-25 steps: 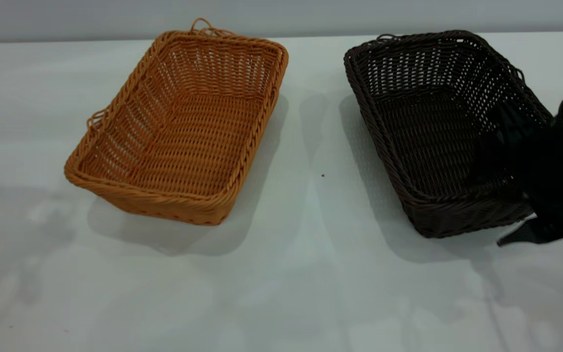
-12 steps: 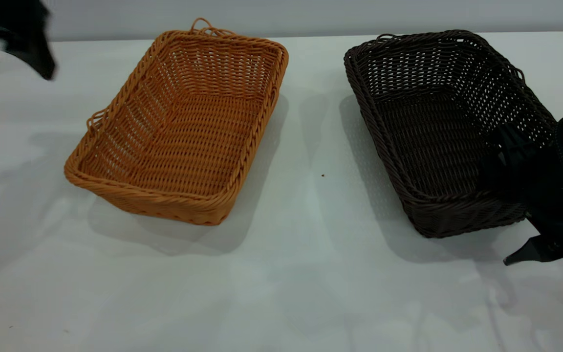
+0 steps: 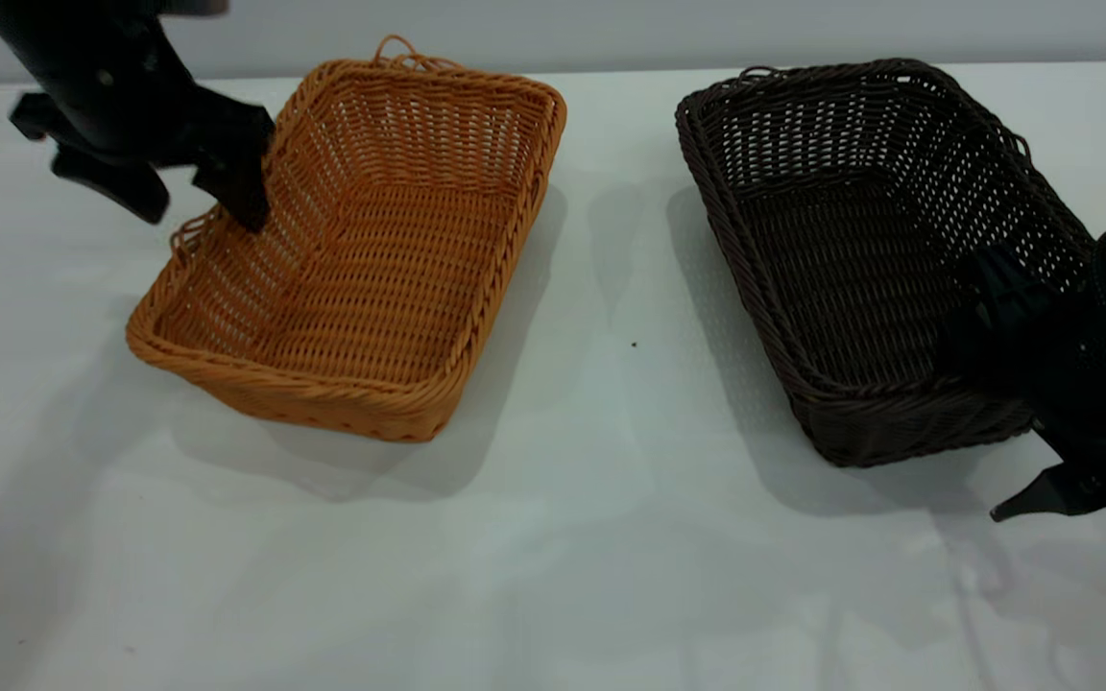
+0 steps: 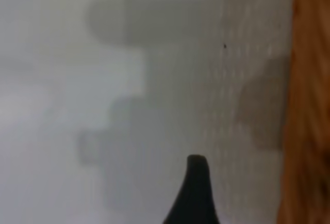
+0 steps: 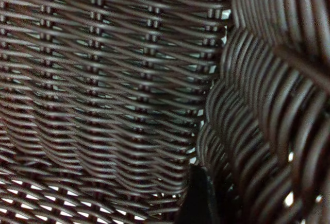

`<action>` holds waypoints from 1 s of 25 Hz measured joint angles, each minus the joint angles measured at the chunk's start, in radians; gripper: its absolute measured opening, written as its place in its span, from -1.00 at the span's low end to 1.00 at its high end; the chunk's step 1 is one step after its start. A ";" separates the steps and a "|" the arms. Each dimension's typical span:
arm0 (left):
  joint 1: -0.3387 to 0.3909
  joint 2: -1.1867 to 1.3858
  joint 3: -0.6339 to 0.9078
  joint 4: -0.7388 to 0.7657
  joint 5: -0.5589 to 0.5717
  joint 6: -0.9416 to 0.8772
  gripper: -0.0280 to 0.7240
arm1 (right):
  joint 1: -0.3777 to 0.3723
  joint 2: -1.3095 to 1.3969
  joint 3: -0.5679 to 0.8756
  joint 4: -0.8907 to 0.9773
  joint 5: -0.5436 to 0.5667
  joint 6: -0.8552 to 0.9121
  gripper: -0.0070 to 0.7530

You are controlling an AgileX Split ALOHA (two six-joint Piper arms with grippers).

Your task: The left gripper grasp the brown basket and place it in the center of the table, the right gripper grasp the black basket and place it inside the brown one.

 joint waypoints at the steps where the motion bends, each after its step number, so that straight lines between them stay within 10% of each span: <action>1: -0.002 0.019 -0.007 -0.009 -0.004 0.000 0.64 | 0.000 0.000 0.000 0.000 0.000 -0.003 0.39; 7: -0.024 0.078 -0.016 -0.028 -0.011 0.000 0.41 | 0.000 0.000 0.000 0.000 0.000 -0.011 0.11; 15: -0.024 0.079 -0.017 -0.029 -0.018 0.001 -0.51 | -0.001 -0.003 -0.008 0.015 0.001 -0.006 -0.73; 25: -0.024 0.079 -0.023 -0.013 -0.027 0.169 -0.72 | -0.092 -0.122 -0.038 -0.045 0.010 -0.113 -0.77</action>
